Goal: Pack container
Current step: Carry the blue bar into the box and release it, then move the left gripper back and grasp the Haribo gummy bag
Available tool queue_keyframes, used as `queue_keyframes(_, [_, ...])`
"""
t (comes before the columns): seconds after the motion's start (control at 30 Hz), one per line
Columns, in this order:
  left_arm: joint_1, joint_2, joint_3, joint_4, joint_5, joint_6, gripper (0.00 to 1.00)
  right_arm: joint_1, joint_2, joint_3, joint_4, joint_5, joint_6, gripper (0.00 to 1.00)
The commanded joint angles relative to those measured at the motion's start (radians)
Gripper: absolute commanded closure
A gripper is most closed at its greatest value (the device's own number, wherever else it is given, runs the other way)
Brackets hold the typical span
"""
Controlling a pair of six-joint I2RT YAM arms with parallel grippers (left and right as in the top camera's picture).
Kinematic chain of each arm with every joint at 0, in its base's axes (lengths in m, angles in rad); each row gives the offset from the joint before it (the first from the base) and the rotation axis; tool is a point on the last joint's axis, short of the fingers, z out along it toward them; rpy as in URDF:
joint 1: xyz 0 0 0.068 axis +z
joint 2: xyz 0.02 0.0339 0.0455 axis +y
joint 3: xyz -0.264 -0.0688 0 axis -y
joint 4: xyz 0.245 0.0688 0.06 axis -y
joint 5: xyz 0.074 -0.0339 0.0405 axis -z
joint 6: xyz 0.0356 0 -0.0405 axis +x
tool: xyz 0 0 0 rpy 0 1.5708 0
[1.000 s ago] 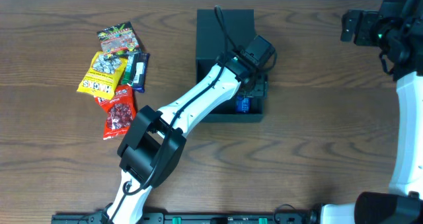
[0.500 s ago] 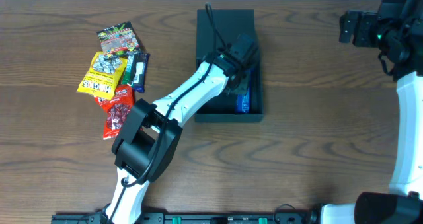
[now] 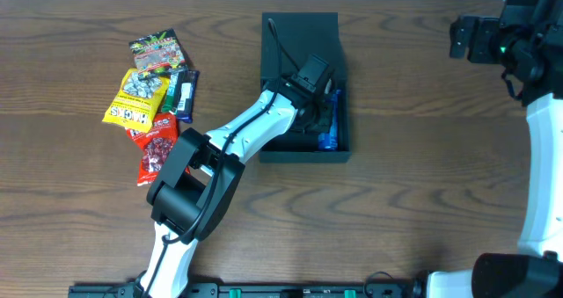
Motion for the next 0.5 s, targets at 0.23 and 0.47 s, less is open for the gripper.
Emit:
queue_keyframes(0.23, [0.004, -0.001, -0.007, 0.003, 0.137, -0.004, 0.94, -0.01, 0.007, -0.008, -0.002, -0.011, 0.001, 0.01])
queue_keyframes(0.47, [0.079, -0.037, 0.038, -0.015, 0.134, -0.003, 0.94, -0.01, 0.007, -0.008, -0.002, -0.011, 0.001, 0.01])
